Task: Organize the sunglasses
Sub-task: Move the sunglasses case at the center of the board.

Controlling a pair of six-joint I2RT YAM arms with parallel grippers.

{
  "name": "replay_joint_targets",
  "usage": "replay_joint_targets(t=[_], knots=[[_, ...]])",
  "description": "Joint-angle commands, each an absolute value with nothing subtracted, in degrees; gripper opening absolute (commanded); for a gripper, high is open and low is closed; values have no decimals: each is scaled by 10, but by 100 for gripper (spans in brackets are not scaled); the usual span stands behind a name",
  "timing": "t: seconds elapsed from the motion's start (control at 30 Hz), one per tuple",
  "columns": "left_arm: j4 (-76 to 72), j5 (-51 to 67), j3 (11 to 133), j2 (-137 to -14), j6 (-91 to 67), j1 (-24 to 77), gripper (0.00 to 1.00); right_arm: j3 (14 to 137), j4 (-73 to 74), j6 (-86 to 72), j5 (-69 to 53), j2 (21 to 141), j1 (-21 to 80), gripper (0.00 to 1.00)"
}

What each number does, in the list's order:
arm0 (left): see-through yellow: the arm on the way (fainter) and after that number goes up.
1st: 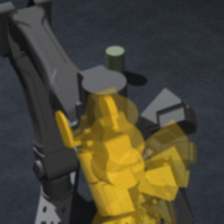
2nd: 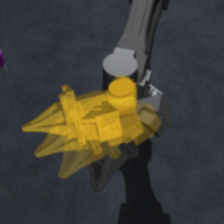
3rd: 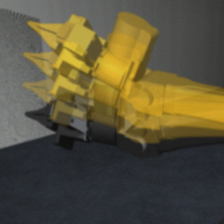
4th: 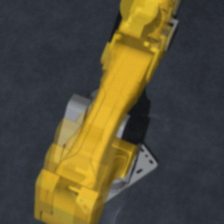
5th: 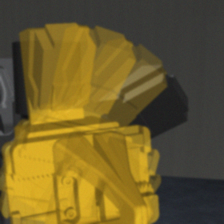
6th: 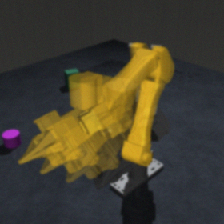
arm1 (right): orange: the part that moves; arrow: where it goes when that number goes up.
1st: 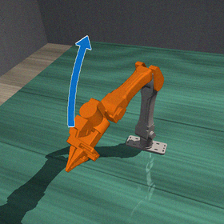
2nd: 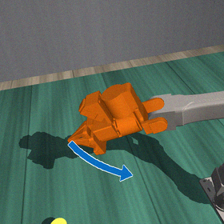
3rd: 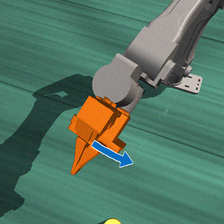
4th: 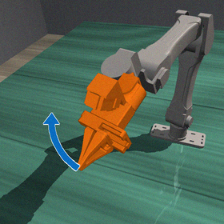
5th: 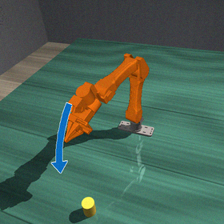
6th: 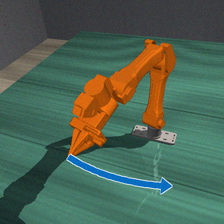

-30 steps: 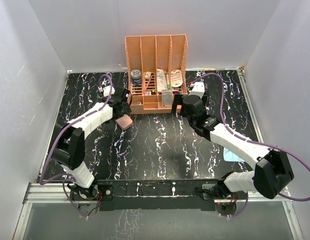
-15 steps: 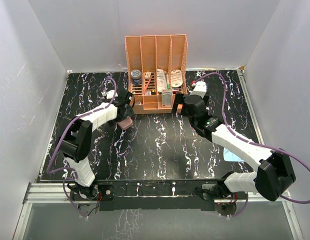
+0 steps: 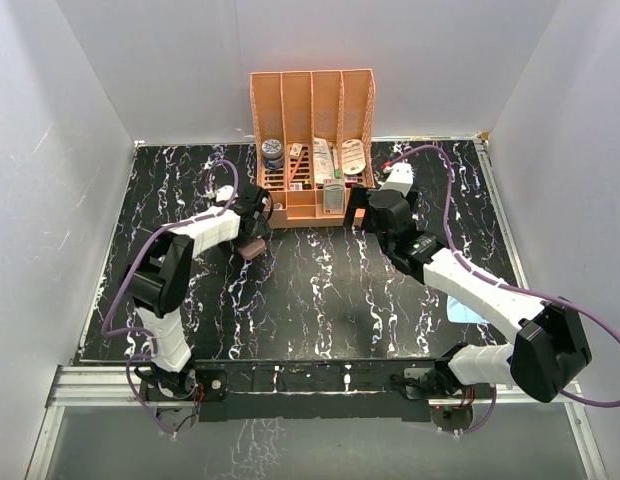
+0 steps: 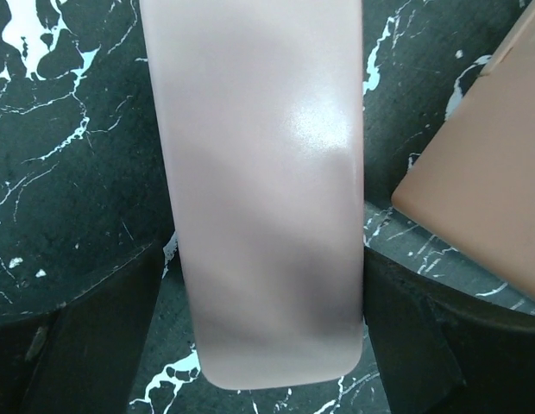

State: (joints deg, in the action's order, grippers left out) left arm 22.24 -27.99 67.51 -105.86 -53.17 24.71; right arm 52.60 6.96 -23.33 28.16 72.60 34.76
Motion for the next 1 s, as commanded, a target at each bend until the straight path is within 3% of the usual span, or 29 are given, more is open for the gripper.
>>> replay_joint_targets(t=[0.0,0.07,0.17,0.27,0.3,0.37,0.6,0.97], knots=[[245,-286,682,-1069,-538,250,86,522,45,-238,291,720,347,98],[242,-286,675,-1061,-535,250,78,522,45,-238,291,720,347,98],[240,-290,663,-1045,-524,250,56,522,42,-240,292,721,347,98],[258,-303,658,-1028,-526,250,33,522,42,-241,290,724,347,98],[264,-306,654,-1022,-526,250,19,523,43,-241,290,723,347,98],[274,-308,648,-1007,-524,253,3,523,43,-242,290,721,347,98],[320,-309,638,-933,-469,283,0,522,45,-243,290,713,347,98],[239,-130,557,-811,-297,347,0,529,63,-245,314,700,347,98]])
